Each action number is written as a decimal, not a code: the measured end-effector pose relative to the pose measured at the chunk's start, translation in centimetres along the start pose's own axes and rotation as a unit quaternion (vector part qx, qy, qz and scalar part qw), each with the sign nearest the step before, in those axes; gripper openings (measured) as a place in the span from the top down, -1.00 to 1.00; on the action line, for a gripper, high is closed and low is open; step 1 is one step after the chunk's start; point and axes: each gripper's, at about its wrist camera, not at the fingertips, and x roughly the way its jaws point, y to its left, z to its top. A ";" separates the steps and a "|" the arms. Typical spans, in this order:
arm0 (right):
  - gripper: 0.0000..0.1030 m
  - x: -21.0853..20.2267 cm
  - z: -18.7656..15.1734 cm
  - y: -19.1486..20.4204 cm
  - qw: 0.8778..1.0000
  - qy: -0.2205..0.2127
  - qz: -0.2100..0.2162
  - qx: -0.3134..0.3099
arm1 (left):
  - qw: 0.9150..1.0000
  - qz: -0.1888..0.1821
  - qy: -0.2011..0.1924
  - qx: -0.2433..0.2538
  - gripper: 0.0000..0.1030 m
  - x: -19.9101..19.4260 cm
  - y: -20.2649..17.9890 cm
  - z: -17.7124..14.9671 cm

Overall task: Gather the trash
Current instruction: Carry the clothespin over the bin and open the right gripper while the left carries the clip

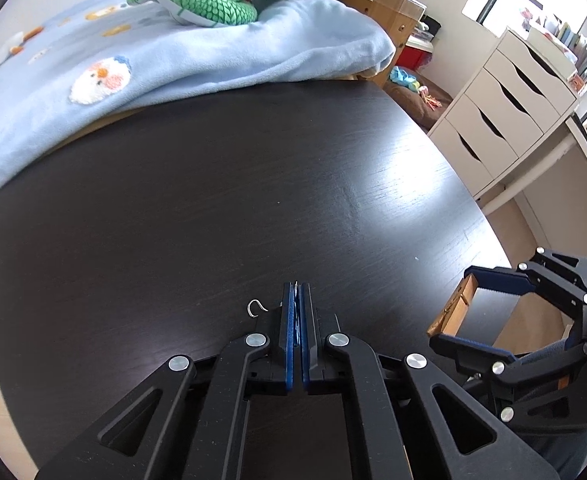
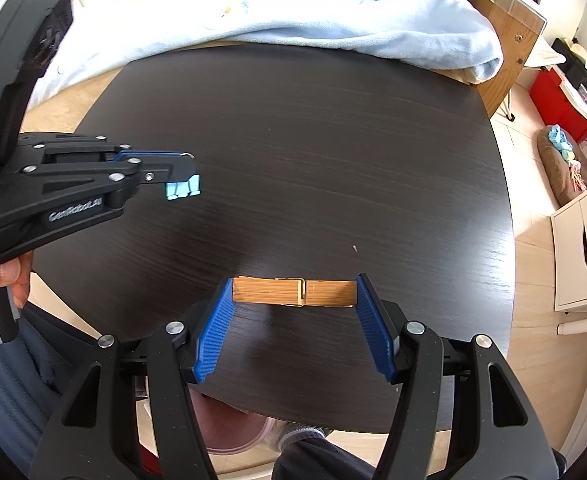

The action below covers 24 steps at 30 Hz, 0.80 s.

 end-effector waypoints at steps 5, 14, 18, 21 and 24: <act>-0.16 -1.1 0.1 0.9 1.000 -0.010 0.004 -0.006 | 1.000 0.026 -0.007 0.011 0.96 -2.1 -0.2 -1.1; -0.17 -5.2 -0.9 2.5 0.999 -0.049 0.009 -0.019 | 0.997 0.062 -0.029 0.033 0.96 -6.4 -1.6 -4.3; -0.17 -7.1 -1.8 3.3 0.997 -0.066 0.010 -0.028 | 0.996 0.068 -0.045 0.037 0.96 -8.4 -2.4 -5.9; -0.17 -8.3 -2.6 4.1 0.996 -0.076 0.013 -0.036 | 0.995 0.069 -0.056 0.038 0.96 -9.8 -3.0 -7.2; -0.17 -9.5 -3.6 5.0 0.995 -0.085 0.019 -0.045 | 0.994 0.071 -0.066 0.040 0.96 -11.2 -3.6 -8.5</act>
